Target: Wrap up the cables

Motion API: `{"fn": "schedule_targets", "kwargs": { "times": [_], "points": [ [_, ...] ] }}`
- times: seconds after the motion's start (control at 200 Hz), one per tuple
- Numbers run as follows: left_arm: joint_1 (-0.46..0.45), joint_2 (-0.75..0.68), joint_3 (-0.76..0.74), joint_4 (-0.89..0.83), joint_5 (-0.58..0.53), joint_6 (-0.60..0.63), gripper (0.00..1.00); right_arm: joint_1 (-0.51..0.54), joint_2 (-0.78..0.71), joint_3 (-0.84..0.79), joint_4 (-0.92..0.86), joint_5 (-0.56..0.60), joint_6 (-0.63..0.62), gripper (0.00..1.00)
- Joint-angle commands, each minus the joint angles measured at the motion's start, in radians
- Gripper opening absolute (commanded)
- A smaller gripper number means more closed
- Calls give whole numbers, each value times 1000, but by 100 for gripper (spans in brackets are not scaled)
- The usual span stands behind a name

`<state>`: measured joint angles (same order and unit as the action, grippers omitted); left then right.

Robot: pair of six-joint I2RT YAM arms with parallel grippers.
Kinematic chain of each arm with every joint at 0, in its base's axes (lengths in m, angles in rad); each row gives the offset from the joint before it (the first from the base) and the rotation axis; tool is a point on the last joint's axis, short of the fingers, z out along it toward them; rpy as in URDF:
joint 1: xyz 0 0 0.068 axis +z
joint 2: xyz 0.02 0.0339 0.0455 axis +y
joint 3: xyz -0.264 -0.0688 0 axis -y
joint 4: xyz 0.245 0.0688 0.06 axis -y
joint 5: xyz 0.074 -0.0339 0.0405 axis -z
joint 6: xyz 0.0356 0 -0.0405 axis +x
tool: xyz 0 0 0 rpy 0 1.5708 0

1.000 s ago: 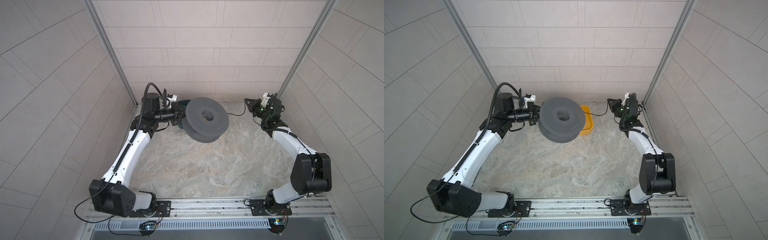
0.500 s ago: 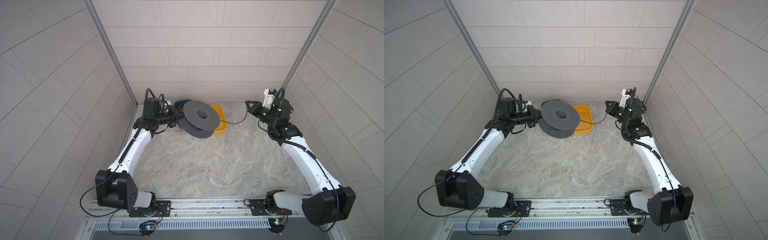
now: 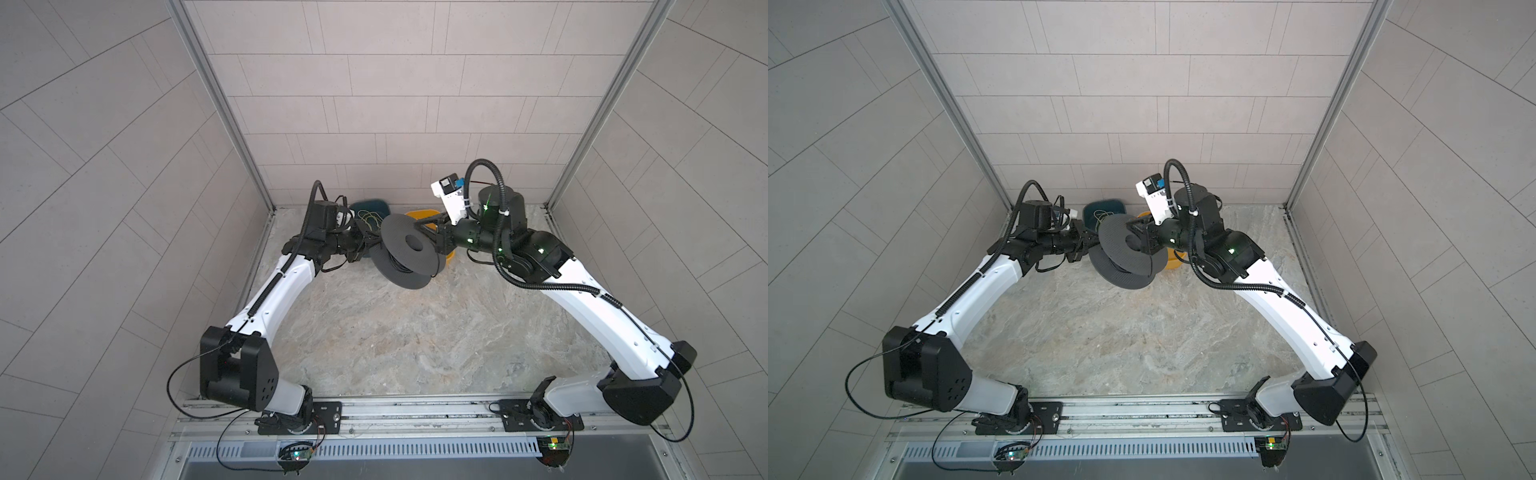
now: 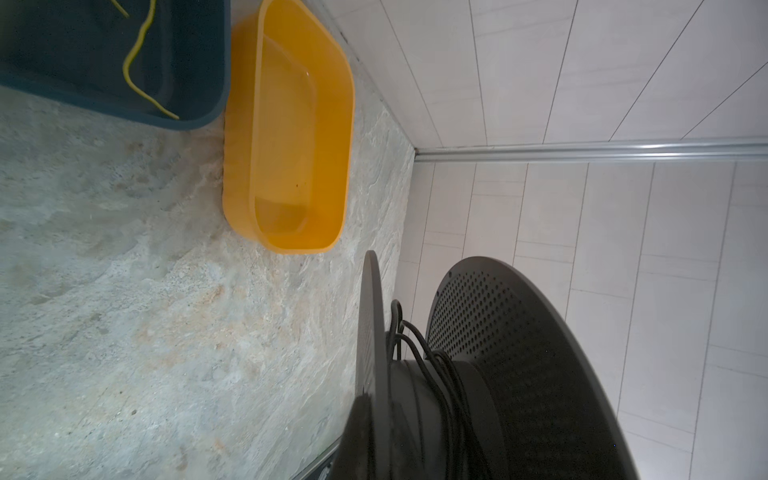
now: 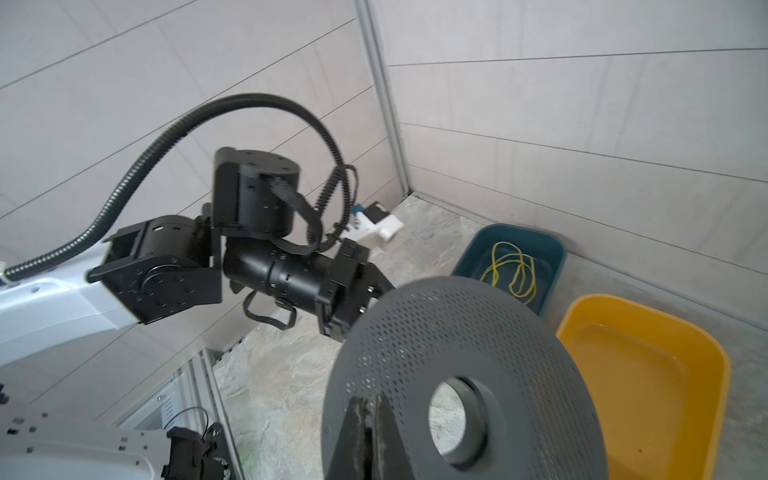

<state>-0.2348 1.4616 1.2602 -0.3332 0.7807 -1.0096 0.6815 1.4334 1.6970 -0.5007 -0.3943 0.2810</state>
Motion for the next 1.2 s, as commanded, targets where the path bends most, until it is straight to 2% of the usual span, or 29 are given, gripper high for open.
{"fn": "schedule_targets", "kwargs": {
  "times": [0.0, 0.25, 0.36, 0.555, 0.731, 0.926, 1.071, 1.191],
  "points": [
    [-30, -1, 46, -42, 45, 92, 0, 55, 79, 126, -144, -20, -94, 0],
    [-103, -6, 1, -50, 81, 166, 0, 105, 301, 359, -293, 21, -101, 0],
    [-115, -12, -39, -47, 109, 198, 0, 100, 349, 390, -315, 83, -70, 0],
    [-127, -12, -90, -25, 167, 232, 0, 68, 440, 473, -372, 83, -16, 0],
    [-131, -24, -114, 3, 210, 258, 0, 16, 436, 421, -321, 144, 68, 0],
    [-132, -46, -103, 17, 262, 279, 0, -52, 427, 348, -273, 138, 121, 0],
    [-132, -67, -100, 19, 298, 334, 0, -120, 414, 285, -253, 61, 136, 0],
    [-125, -70, -105, 50, 340, 309, 0, -186, 356, 185, -230, -27, 157, 0]
  ]
}}
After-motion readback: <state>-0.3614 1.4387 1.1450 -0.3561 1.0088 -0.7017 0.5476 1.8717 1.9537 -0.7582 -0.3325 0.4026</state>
